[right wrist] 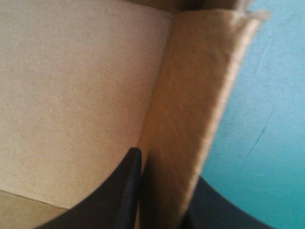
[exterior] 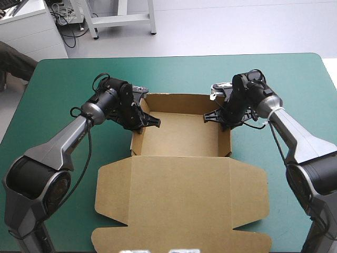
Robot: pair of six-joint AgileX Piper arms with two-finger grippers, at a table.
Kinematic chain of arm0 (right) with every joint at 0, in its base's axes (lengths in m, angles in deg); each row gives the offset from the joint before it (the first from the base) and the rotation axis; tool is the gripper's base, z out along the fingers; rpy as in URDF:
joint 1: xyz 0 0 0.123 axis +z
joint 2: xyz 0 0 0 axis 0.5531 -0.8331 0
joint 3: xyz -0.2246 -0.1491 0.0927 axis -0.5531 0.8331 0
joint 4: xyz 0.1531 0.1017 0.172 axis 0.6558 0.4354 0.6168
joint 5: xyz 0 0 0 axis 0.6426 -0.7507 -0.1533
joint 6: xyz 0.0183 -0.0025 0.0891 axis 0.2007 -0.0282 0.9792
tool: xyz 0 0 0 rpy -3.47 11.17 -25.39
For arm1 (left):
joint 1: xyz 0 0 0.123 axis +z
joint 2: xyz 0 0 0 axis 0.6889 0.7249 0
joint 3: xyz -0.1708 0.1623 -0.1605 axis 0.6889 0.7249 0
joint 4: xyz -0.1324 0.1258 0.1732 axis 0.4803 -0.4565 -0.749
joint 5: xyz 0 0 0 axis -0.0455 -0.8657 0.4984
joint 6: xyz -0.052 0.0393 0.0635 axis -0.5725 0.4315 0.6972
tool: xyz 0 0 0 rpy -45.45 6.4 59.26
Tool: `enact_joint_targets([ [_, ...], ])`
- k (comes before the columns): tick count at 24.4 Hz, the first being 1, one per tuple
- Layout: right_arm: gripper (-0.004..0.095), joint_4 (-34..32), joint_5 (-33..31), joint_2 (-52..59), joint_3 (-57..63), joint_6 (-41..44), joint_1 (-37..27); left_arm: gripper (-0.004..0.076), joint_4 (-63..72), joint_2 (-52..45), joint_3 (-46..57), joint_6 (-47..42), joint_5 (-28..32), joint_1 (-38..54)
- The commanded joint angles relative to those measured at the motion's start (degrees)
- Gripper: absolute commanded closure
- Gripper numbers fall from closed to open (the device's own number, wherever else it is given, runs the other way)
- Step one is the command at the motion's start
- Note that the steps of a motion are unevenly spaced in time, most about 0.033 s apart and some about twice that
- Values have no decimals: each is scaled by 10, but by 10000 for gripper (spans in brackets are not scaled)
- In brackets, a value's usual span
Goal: Fold the box
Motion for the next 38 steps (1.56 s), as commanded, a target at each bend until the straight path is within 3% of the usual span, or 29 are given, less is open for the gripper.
enact_joint_targets([
  [1,397,28,-9,21,-13,-15,5,587,19,-27,-18,23,0,-7],
  [3,231,29,-13,21,-13,-15,5,441,6,-27,-19,23,-20,-7],
  [5,187,31,-15,23,-13,-15,5,290,-6,-27,-19,23,-36,-7],
  [7,187,31,-15,27,-13,-15,5,207,-7,-30,-19,19,-42,-7],
  [11,187,24,-21,58,-14,-15,5,200,-18,-35,-44,16,-70,-7],
  [23,187,3,-7,160,-14,-31,5,204,-48,-150,-115,24,-70,-7],
  [25,187,3,-7,171,-14,-31,5,234,-48,-179,-115,40,-70,-7],
  [27,187,3,-7,178,-14,-31,5,318,-46,-213,-115,55,-70,-7],
  [32,187,3,-7,181,-14,-27,5,720,-46,-287,-93,98,-70,-7],
  [33,187,3,-7,181,-14,-27,5,753,-46,-299,-85,109,-70,-7],
  [38,187,3,-7,166,-14,-16,5,756,-52,-418,43,129,-70,-7],
])
